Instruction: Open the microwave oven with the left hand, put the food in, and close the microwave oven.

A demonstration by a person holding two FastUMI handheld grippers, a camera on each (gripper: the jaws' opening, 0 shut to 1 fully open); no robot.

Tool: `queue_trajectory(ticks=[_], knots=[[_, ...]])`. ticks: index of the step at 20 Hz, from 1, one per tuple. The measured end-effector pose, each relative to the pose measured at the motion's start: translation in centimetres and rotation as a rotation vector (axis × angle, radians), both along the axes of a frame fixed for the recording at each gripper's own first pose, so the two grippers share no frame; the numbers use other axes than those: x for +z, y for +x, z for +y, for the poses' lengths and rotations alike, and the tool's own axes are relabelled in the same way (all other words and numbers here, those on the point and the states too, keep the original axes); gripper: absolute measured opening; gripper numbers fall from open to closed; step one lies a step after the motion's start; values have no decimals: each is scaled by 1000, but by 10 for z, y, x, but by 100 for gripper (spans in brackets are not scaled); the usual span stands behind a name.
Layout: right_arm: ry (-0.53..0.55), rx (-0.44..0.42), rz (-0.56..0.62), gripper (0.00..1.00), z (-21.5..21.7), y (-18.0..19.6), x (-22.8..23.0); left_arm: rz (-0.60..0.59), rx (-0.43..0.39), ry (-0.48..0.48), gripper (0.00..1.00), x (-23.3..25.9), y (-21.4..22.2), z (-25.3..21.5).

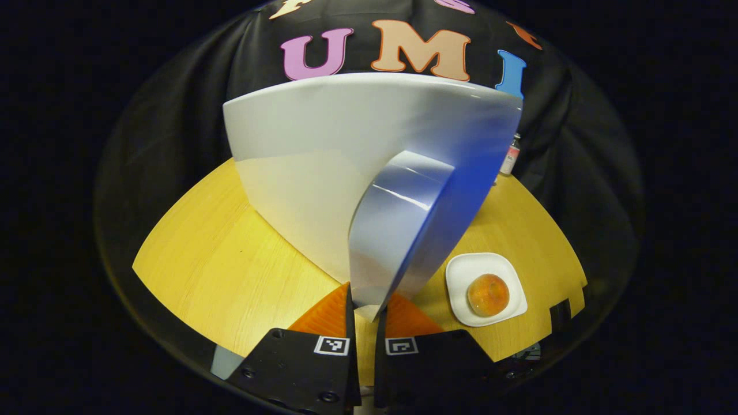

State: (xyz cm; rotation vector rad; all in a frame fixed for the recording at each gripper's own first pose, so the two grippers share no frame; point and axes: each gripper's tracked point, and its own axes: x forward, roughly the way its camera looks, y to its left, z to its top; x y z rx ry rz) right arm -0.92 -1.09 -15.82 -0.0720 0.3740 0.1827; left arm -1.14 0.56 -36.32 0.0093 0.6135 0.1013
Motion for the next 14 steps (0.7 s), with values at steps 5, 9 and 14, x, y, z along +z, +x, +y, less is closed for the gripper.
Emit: queue_trajectory(ticks=[5,9,14], knots=[[-30,53,59,92,5,7,-35,-12,122,-111,17,8,-30,28],[-49,72,132,96,12,15,-74,-47,223,-216,24,18,-49,53],[-50,71,239,96,33,22,-124,-80,283,-252,50,35,-75,91]])
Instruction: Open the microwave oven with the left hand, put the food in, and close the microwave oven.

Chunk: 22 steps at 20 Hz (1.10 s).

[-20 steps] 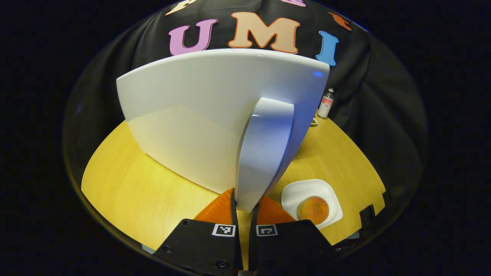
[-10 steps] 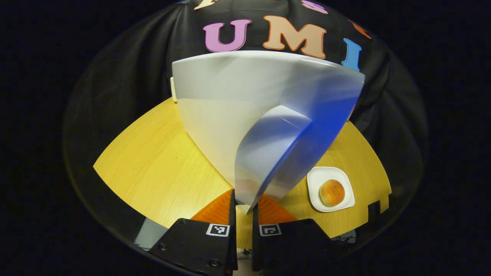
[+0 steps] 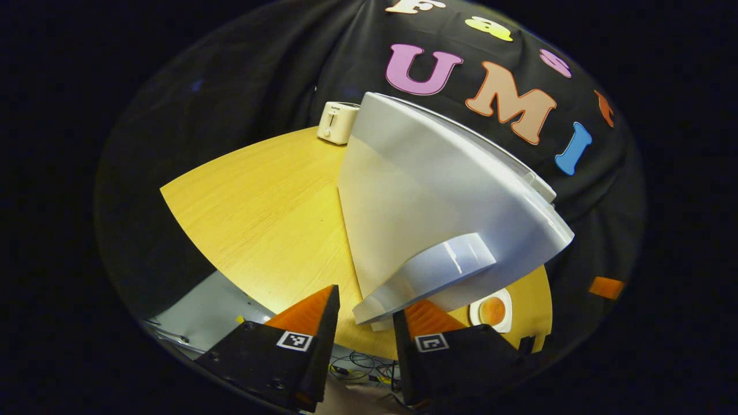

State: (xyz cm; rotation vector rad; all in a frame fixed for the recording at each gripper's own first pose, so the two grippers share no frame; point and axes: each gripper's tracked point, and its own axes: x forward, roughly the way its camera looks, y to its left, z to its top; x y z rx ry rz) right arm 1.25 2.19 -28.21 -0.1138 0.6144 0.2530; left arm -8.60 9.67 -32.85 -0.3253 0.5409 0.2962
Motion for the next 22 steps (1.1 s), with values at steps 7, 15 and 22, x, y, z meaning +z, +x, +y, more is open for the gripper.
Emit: queue_trajectory(ticks=[7,15,22], knots=[[44,-112,162,93,42,18,-75,77,-17,70,99,8,-37,65],[-67,-195,288,92,46,30,-150,123,-78,62,99,14,-54,106],[-123,-251,329,96,40,45,-178,123,12,78,100,33,-82,164]])
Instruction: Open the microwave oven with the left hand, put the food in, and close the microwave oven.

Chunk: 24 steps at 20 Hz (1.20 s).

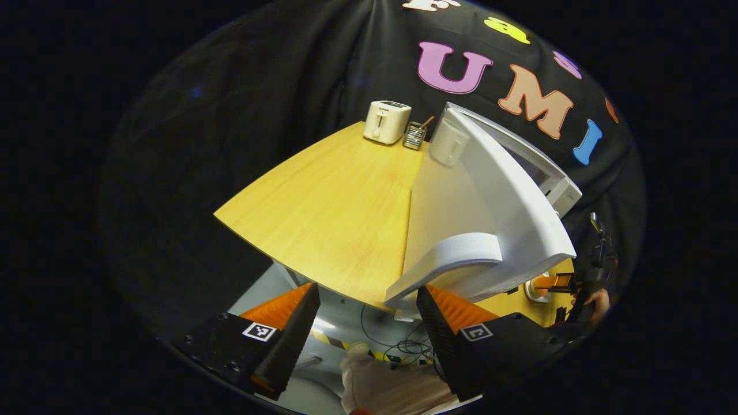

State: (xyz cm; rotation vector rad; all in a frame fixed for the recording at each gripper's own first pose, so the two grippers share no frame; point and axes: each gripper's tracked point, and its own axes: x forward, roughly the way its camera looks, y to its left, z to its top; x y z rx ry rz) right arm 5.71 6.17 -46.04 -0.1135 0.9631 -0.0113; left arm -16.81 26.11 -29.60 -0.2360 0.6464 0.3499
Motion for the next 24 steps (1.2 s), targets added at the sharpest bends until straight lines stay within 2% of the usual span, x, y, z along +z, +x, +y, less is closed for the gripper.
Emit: queue_trajectory(ticks=[8,9,11,14,16,17,18,19,21,22,24], knots=[[-50,-26,45,92,-3,8,-17,-108,200,117,98,50,-8,77],[-47,-32,44,96,-3,9,-17,-127,222,132,98,59,-8,84],[-35,-47,47,96,-2,10,-18,-174,256,171,98,77,-5,96],[-33,-61,50,85,-1,11,-18,-240,303,232,97,101,-1,119],[-35,-64,52,84,1,10,-18,-294,320,267,97,120,6,127],[-35,-69,55,79,2,11,-19,-316,322,279,96,128,11,130],[-37,-81,58,84,2,9,-18,-334,322,290,96,134,16,131],[-34,-90,60,72,4,8,-18,-348,320,299,96,139,21,133],[1,-101,50,72,16,5,-14,-371,308,310,96,146,31,134],[24,-111,38,78,22,4,-10,-385,297,306,96,148,36,132],[102,-142,18,78,43,-1,0,-404,277,279,96,148,49,126]])
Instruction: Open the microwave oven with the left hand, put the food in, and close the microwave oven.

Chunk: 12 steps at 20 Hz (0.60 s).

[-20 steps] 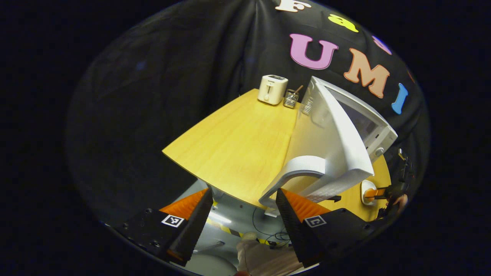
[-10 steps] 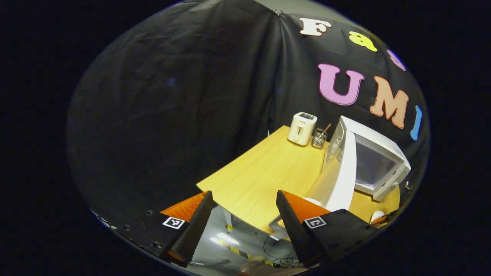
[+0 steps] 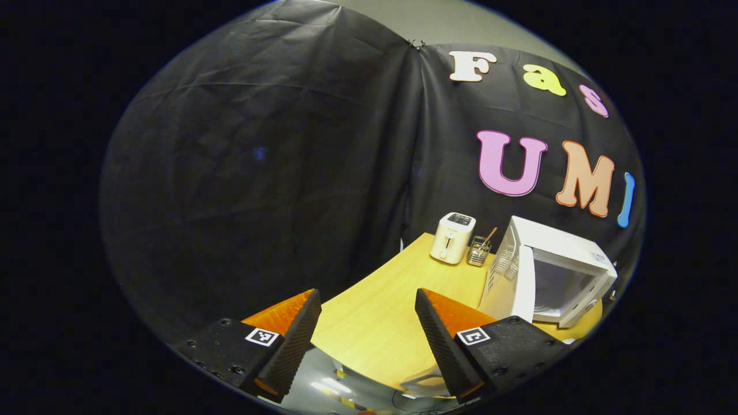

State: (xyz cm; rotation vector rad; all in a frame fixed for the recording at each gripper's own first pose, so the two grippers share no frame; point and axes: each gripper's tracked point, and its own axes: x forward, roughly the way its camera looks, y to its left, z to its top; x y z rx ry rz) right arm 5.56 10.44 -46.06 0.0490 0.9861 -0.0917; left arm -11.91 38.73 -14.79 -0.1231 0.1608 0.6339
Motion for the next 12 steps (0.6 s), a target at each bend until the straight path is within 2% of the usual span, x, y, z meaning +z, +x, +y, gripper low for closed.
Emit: queue_trajectory(ticks=[4,5,6,7,8,10,11,12], knots=[[236,-71,-70,78,57,-4,25,-31,-50,-51,96,-5,17,-12],[312,-93,-86,73,75,-3,31,-31,-67,-56,96,-6,24,-14],[382,-116,-104,78,91,0,38,-28,-81,-57,96,-9,31,-15],[444,-132,-127,72,106,5,46,-21,-94,-52,96,-9,36,-16],[489,-138,-154,78,121,11,54,-11,-105,-40,96,-9,40,-16],[555,-137,-209,77,147,25,67,-1,-126,-12,94,-5,47,-16],[586,-139,-240,77,161,34,73,2,-141,-3,96,-3,51,-17],[615,-141,-271,72,173,44,78,5,-157,2,96,-3,55,-19]])
